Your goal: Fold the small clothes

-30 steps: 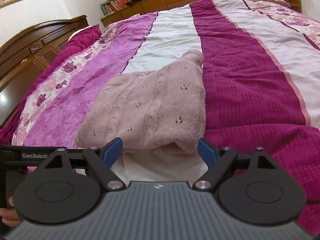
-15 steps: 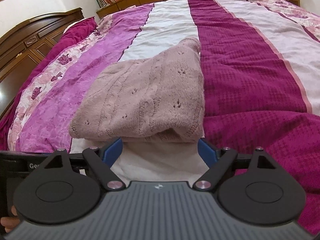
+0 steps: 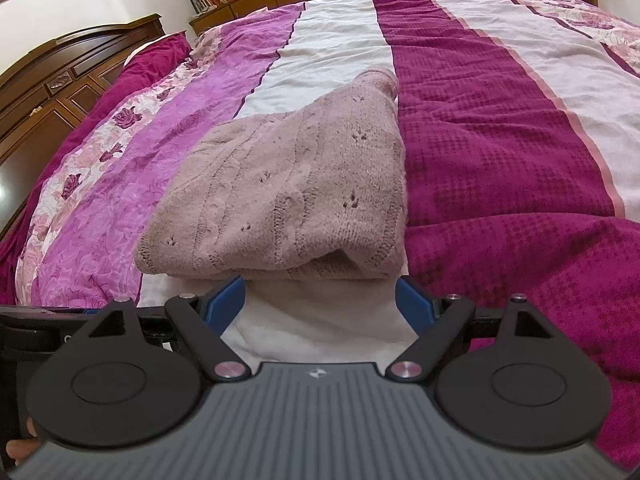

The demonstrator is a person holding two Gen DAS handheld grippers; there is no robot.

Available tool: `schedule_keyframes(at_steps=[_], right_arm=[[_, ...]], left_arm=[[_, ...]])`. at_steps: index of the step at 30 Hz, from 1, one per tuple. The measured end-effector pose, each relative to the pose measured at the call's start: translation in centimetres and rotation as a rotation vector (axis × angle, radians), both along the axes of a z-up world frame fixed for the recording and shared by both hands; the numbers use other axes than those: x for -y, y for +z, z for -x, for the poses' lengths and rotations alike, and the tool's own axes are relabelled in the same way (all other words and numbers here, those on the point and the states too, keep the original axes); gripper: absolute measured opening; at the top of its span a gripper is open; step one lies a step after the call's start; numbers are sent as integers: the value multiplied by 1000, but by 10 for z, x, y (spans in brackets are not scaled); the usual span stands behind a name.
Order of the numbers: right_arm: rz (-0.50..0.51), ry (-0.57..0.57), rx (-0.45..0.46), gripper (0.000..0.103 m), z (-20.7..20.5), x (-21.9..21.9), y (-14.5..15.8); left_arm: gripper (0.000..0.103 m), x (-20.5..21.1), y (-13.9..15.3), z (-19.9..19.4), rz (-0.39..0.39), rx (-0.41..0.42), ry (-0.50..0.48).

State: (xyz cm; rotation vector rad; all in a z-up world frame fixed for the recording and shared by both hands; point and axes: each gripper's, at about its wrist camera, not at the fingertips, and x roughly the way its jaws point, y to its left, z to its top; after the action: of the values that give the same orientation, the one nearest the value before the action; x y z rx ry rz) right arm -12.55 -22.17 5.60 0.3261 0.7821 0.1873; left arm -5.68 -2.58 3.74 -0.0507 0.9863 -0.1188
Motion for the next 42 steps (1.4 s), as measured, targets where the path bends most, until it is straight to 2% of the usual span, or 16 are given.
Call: schedule_keyframes(at_steps=[42], right_arm=[[-5, -2, -14, 87, 0, 1, -4]], left_arm=[[84, 0, -2, 1, -7, -11, 8]])
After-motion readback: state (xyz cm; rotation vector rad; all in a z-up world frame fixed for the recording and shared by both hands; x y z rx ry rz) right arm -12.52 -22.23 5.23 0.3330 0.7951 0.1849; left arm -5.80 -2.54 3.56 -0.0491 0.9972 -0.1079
